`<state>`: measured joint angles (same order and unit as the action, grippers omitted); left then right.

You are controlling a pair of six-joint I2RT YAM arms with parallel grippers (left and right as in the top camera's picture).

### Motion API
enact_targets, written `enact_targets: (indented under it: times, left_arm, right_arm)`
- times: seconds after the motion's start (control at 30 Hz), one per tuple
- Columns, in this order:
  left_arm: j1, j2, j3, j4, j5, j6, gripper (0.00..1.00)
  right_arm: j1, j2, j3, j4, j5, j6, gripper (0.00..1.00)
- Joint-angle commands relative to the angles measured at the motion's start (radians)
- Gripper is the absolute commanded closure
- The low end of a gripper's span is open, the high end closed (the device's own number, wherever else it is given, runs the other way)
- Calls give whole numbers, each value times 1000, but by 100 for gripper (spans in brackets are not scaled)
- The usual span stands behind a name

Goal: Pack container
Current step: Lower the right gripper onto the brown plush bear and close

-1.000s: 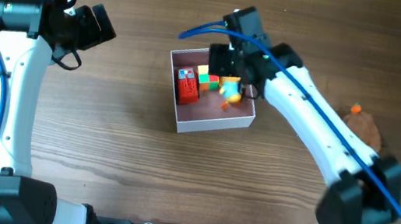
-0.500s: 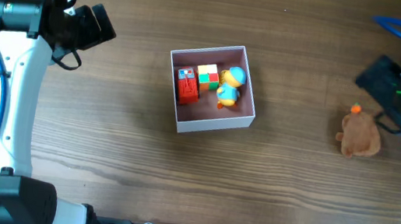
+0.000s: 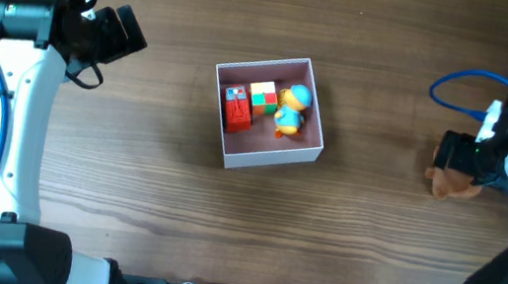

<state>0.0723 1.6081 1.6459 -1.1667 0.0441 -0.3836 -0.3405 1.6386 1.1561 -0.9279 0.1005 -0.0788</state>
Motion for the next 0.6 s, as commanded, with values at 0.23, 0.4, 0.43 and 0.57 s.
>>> enact_targets:
  times: [0.23,0.4,0.43,0.57]
  left_arm:
    - [-3,4,3,-4,12,-13,0]
    - [-3,4,3,-12,12,-14,0]
    - [-3,4,3,-13,12,-13,0]
    - [-3,4,3,-19,12,-13,0]
  right_arm:
    - [-1,238,-19,154,-9,-76,0]
    - [-2,257,-19,150,-47,-74,7]
    - [-1,257,-19,150,-47,-74,12]
    - [-1,257,-19,149,-50,-71,32]
